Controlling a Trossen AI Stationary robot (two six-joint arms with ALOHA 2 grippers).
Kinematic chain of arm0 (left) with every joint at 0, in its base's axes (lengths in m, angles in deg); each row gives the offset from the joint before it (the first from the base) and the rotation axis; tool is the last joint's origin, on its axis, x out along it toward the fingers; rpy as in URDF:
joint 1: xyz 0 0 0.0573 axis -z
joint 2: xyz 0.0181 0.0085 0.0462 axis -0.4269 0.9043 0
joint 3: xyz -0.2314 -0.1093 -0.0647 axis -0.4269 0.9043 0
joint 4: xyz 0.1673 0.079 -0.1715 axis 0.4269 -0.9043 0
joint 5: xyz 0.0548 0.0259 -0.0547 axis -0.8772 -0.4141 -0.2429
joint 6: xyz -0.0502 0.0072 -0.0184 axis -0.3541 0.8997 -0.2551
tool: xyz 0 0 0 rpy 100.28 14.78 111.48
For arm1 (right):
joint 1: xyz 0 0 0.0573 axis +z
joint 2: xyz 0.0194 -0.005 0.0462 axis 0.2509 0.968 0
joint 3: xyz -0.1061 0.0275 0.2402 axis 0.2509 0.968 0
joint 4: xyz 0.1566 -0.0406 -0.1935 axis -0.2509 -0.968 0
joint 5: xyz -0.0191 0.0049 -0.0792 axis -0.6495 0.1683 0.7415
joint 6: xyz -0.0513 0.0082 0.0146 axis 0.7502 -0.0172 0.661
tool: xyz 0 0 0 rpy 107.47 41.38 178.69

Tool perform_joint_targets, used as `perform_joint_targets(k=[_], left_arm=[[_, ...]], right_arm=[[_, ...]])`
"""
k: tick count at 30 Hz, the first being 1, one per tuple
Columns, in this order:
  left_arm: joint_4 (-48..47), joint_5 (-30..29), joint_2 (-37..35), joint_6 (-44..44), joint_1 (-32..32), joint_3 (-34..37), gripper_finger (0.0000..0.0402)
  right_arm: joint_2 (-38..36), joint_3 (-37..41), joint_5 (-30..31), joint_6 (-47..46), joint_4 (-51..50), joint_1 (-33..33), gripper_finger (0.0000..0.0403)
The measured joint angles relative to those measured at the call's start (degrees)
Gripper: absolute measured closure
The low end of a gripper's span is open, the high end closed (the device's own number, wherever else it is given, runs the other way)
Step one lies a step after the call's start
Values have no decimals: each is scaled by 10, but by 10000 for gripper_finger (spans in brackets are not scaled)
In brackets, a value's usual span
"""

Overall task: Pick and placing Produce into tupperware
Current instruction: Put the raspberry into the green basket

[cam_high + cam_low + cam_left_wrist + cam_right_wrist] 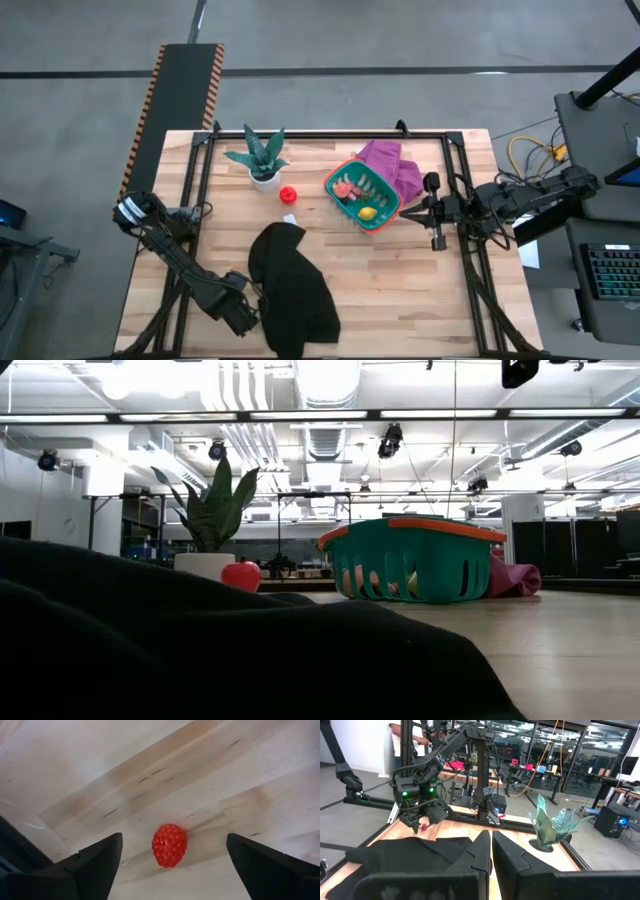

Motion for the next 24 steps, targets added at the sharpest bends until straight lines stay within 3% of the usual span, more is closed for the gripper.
perform_joint_targets(k=[12,24], left_arm=[[43,-2,-2,16,0,32,125],[52,3,-2,56,0,34,163]], right_arm=[[18,0,0,4,12,0,392],[19,0,0,6,13,0,392]])
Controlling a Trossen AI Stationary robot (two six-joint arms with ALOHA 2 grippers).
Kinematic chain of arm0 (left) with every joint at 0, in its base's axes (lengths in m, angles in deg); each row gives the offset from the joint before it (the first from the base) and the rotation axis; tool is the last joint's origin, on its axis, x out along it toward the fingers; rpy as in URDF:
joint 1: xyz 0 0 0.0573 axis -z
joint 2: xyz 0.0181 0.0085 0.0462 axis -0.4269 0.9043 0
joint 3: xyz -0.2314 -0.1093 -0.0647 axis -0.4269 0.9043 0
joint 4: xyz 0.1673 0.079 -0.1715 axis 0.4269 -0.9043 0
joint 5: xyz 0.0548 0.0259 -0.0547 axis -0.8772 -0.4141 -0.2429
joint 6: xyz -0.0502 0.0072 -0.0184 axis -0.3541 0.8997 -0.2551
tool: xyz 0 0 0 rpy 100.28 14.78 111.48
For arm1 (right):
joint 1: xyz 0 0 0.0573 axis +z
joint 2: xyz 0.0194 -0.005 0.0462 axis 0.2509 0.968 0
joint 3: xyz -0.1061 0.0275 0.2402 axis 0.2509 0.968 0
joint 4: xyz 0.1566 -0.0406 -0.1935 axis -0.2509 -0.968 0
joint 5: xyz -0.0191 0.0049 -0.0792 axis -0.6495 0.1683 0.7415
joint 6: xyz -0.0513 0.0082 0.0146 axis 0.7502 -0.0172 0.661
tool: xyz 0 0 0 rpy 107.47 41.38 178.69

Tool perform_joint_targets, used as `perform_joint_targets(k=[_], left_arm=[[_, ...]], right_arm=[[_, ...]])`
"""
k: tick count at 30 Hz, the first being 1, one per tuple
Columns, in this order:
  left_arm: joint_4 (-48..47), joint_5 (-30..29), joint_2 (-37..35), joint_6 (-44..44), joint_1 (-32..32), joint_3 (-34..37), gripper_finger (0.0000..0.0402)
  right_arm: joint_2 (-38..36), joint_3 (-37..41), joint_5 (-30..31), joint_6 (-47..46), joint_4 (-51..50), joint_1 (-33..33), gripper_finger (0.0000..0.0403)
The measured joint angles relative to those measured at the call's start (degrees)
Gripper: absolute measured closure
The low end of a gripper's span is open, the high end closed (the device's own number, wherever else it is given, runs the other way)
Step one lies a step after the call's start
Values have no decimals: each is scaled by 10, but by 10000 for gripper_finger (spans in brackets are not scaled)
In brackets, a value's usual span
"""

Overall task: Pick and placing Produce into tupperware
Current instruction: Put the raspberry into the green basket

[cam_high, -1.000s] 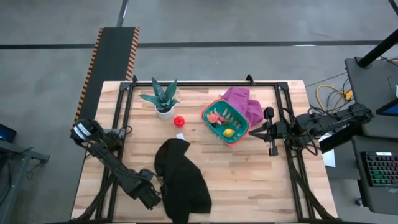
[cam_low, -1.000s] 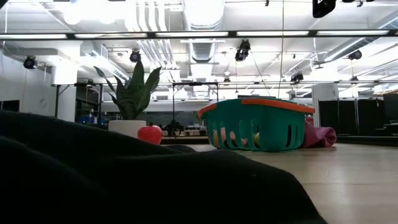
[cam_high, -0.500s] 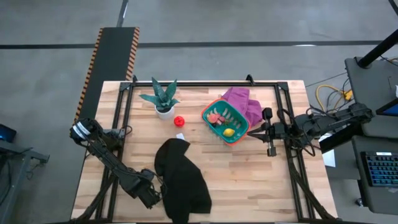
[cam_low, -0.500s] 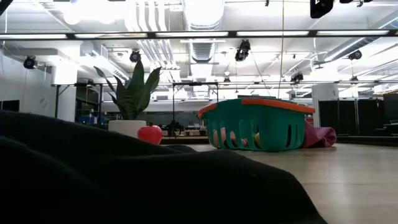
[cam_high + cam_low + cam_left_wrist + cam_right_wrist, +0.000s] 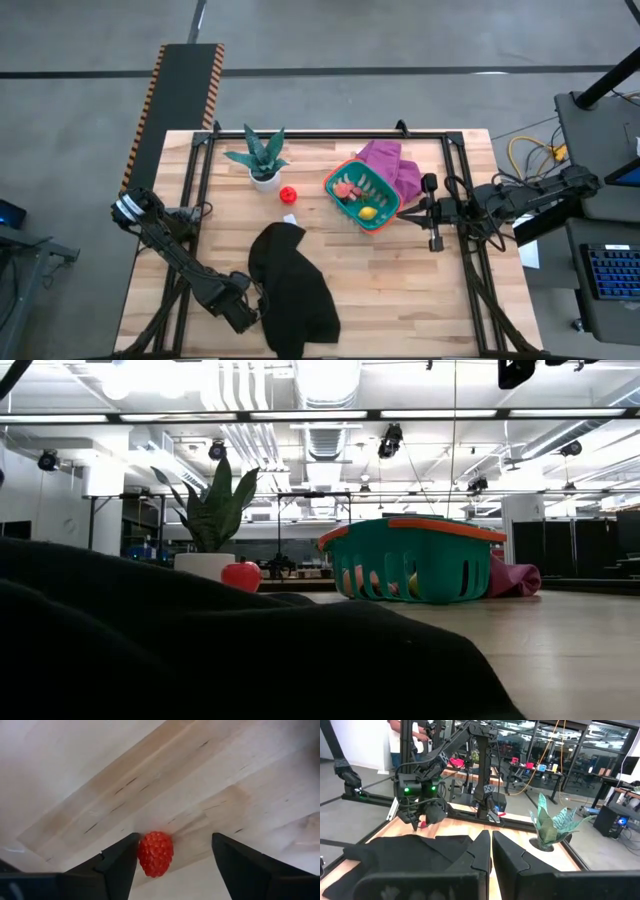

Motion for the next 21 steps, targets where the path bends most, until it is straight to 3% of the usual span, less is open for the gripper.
perform_joint_targets(k=[21], left_arm=[[-3,13,-1,110,2,0,167]], right_arm=[[0,0,0,0,0,0,392]])
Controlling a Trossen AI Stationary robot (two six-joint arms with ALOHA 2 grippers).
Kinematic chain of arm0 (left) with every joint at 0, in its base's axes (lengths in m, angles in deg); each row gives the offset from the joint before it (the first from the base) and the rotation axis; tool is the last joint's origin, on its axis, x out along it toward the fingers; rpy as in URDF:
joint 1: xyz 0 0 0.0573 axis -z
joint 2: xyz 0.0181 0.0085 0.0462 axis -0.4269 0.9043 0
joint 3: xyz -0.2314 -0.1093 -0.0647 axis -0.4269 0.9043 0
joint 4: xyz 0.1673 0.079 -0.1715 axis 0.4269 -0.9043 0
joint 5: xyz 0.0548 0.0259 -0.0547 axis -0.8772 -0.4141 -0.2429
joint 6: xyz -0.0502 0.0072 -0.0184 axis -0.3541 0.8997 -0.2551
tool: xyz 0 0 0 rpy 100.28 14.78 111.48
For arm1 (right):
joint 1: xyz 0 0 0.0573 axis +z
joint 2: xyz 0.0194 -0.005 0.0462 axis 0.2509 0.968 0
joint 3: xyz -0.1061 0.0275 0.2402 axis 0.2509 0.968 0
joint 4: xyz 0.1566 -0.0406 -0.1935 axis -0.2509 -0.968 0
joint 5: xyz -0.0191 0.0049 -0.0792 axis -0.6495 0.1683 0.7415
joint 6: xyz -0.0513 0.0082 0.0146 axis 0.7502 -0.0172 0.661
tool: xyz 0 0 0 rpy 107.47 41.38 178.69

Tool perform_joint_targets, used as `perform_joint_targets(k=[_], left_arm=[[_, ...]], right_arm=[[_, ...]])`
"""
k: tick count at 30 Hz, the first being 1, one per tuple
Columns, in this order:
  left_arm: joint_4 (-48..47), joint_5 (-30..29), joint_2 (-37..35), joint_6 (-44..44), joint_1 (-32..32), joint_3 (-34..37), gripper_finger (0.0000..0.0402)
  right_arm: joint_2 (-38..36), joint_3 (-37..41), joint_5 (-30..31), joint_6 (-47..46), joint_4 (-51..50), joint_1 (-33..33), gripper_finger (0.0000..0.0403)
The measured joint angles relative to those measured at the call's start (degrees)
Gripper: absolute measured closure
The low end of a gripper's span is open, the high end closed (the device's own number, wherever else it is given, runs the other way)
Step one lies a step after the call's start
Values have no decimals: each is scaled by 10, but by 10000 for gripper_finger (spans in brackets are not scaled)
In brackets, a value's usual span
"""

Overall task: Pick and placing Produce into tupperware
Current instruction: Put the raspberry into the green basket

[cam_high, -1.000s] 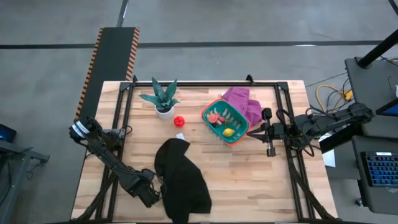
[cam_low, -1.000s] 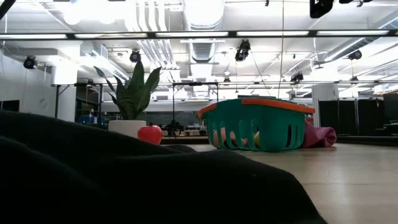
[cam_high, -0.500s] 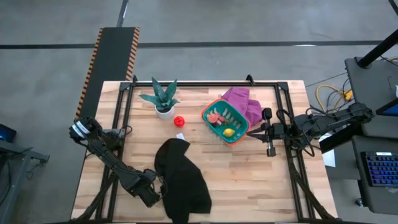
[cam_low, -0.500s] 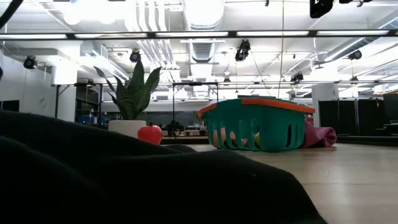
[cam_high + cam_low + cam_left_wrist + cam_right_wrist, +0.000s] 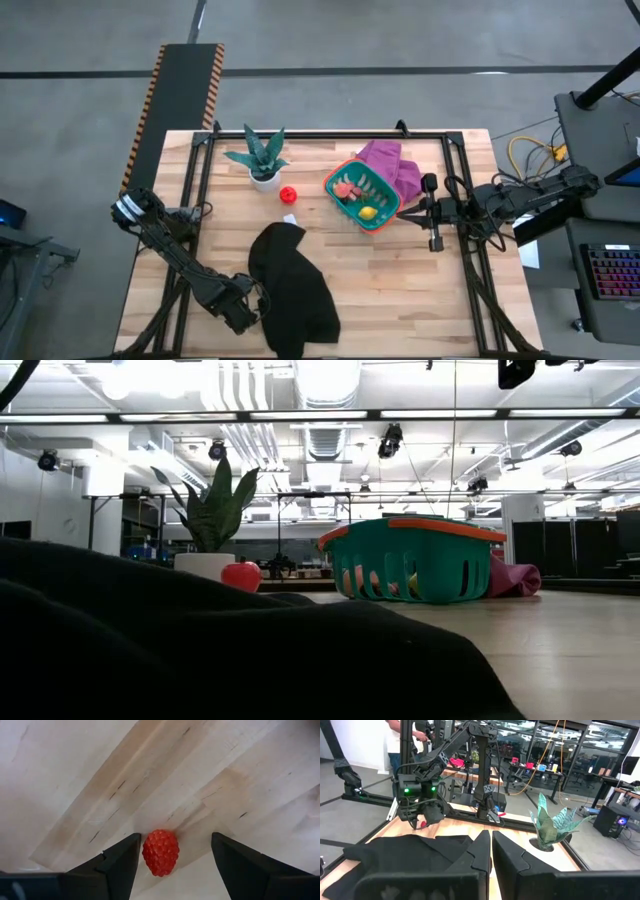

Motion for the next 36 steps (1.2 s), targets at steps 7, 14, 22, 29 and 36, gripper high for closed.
perform_joint_targets(k=[7,14,22,29,36], left_arm=[[0,1,0,12,0,3,167],[-1,1,0,12,1,3,178],[-7,9,0,16,1,5,276],[-5,11,-6,16,1,5,336],[-4,2,-17,16,2,6,336]], right_arm=[[0,0,0,0,0,0,392],[0,0,0,0,0,0,392],[0,0,0,0,0,0,392],[0,0,0,0,0,0,392],[0,0,0,0,0,0,392]])
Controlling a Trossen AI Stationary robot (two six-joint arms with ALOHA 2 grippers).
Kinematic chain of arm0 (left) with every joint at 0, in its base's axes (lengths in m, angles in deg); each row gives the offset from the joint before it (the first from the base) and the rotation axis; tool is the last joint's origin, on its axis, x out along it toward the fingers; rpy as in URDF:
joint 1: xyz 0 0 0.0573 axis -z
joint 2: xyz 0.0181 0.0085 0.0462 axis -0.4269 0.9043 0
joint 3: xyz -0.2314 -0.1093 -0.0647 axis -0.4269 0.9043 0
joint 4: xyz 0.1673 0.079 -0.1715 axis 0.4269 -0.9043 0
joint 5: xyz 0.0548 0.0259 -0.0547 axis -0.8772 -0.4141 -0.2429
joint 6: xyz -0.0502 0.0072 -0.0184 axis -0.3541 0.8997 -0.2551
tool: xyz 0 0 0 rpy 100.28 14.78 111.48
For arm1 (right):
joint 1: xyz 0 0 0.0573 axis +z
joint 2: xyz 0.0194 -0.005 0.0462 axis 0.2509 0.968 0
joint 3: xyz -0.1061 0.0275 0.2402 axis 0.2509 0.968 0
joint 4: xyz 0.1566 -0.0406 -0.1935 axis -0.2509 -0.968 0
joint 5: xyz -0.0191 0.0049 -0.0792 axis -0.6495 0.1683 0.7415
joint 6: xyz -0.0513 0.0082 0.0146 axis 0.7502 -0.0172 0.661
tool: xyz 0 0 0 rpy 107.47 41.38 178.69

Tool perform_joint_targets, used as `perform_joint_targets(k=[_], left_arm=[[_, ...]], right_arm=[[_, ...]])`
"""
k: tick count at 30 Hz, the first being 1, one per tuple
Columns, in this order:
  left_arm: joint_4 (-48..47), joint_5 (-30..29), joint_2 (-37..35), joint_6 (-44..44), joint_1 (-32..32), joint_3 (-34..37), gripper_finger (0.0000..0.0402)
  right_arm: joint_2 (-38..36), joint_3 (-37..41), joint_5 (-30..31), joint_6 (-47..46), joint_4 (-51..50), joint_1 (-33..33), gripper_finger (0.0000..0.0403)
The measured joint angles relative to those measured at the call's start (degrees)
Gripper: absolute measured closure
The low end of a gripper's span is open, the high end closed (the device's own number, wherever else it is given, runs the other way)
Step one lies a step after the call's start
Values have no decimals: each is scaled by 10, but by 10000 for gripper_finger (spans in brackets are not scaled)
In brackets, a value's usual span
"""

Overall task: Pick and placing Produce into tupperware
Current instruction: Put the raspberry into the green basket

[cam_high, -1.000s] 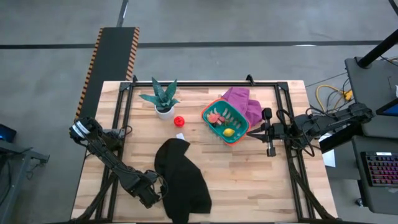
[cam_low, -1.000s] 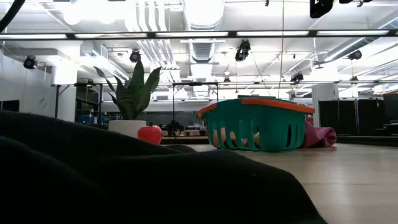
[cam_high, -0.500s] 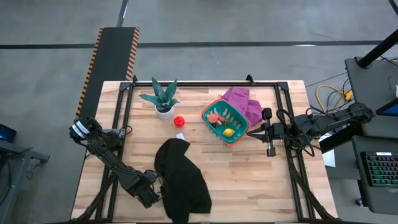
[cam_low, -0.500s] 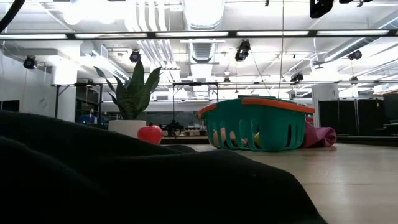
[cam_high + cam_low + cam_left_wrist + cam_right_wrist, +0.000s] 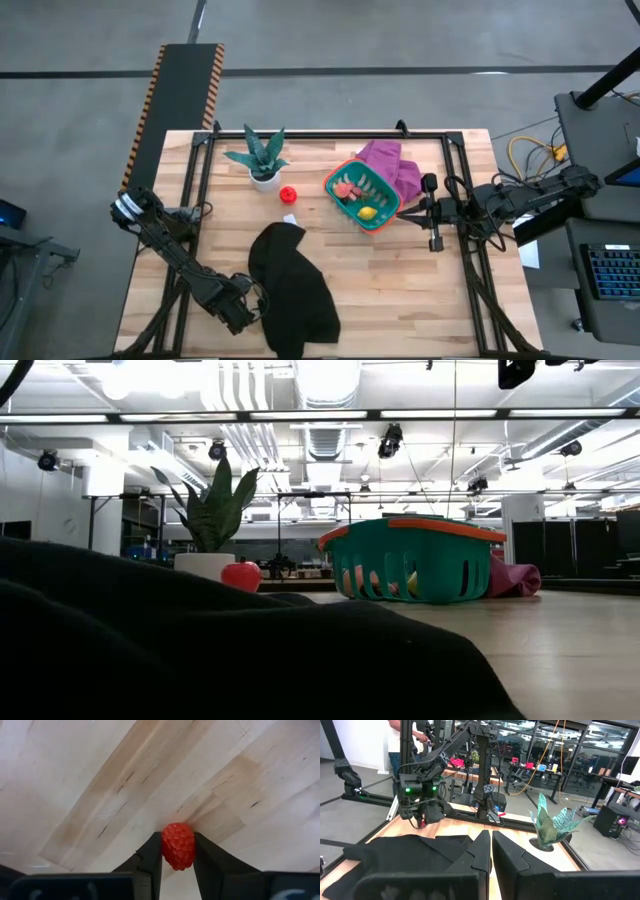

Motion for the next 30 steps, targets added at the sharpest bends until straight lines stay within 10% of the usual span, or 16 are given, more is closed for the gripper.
perform_joint_targets(k=[11,20,30], left_arm=[[-82,-91,-72,15,3,2,336],[-69,-404,-182,87,-4,-3,337],[13,-502,-195,388,-147,-10,338]], right_arm=[[0,0,0,0,0,0,392],[0,0,0,4,0,0,392],[0,0,0,13,8,0,392]])
